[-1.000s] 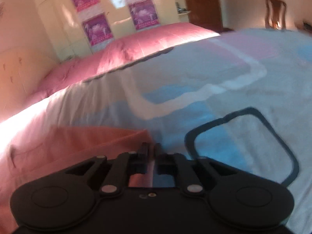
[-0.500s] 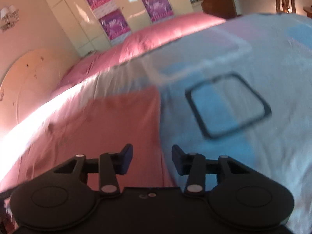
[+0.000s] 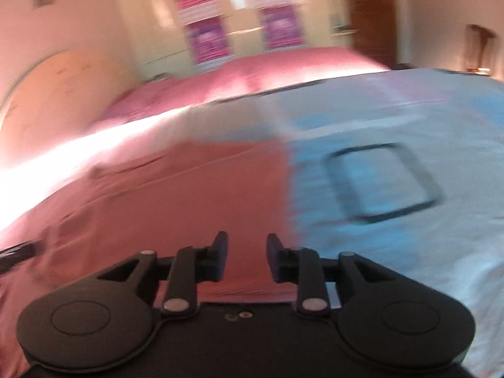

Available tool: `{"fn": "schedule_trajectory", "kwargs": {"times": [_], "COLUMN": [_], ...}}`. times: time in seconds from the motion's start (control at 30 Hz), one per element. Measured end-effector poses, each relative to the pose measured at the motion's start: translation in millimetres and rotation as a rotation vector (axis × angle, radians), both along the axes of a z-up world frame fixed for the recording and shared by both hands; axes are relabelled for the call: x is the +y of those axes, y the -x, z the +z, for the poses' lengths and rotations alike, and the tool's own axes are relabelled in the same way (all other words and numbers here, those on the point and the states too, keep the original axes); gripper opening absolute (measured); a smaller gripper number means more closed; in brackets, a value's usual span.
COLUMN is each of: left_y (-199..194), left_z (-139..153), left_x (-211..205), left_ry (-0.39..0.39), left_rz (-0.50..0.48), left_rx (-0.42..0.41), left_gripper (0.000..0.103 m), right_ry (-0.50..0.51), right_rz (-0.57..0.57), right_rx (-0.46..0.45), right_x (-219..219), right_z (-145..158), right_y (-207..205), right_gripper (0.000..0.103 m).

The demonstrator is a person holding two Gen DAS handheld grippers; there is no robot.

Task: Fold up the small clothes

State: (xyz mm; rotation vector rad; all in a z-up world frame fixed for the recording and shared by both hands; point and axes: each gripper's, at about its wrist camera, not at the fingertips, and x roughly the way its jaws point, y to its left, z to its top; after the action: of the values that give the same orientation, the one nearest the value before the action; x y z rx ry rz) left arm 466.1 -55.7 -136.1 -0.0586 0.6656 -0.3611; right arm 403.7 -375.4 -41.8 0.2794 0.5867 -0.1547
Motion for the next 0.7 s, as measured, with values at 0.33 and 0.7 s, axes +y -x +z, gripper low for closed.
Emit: {"fn": "schedule_trajectory", "kwargs": {"times": [0.33,0.7], "left_y": [-5,-74], "left_z": [-14,-17], "left_x": [20,-5], "left_ry": [-0.011,-0.081], "left_rz": [-0.009,0.077], "left_rx": [0.061,0.055], "left_gripper": [0.07,0.07], "right_ry": [0.091,0.171], "right_rz": [-0.001,0.137], "right_rx": [0.069,0.022], "right_x": [-1,2], "right_z": [-17,6], "right_y": [-4,-114], "right_gripper": [0.028,0.045]}}
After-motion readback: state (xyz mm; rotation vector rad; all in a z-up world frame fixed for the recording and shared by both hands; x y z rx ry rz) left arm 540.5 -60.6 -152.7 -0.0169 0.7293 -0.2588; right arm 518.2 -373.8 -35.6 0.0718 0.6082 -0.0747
